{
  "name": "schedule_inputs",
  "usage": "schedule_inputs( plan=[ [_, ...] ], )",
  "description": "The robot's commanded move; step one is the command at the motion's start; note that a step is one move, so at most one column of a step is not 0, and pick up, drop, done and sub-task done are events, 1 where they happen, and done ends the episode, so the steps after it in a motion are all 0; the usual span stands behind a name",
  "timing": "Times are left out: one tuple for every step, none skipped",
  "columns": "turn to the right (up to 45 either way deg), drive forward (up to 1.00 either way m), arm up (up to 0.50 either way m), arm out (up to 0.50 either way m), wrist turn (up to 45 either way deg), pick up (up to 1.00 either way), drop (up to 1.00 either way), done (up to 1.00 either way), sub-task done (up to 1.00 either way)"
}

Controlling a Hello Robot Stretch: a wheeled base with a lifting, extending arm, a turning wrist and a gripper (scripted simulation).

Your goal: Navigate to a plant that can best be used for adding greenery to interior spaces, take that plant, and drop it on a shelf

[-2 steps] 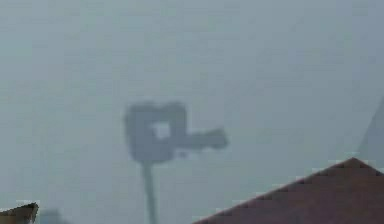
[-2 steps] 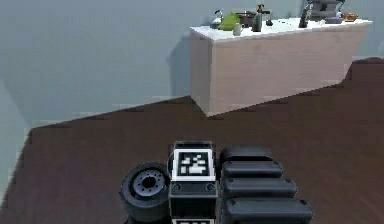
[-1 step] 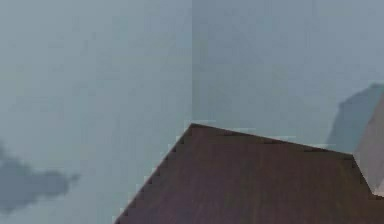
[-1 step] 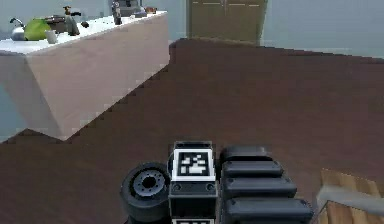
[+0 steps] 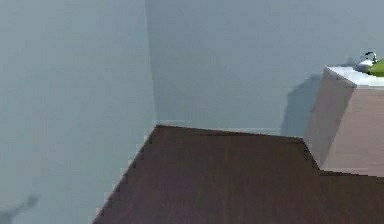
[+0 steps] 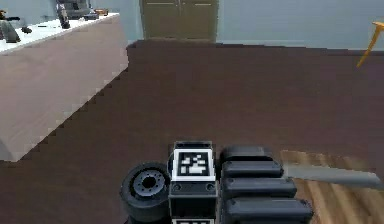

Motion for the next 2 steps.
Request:
schedule_inputs(
  plan=[
    [-45.0, 0.00, 0.00, 0.00, 0.0, 0.00, 0.00, 0.00, 0.00],
    [-45.0, 0.00, 0.00, 0.00, 0.0, 0.00, 0.00, 0.00, 0.00]
  ],
)
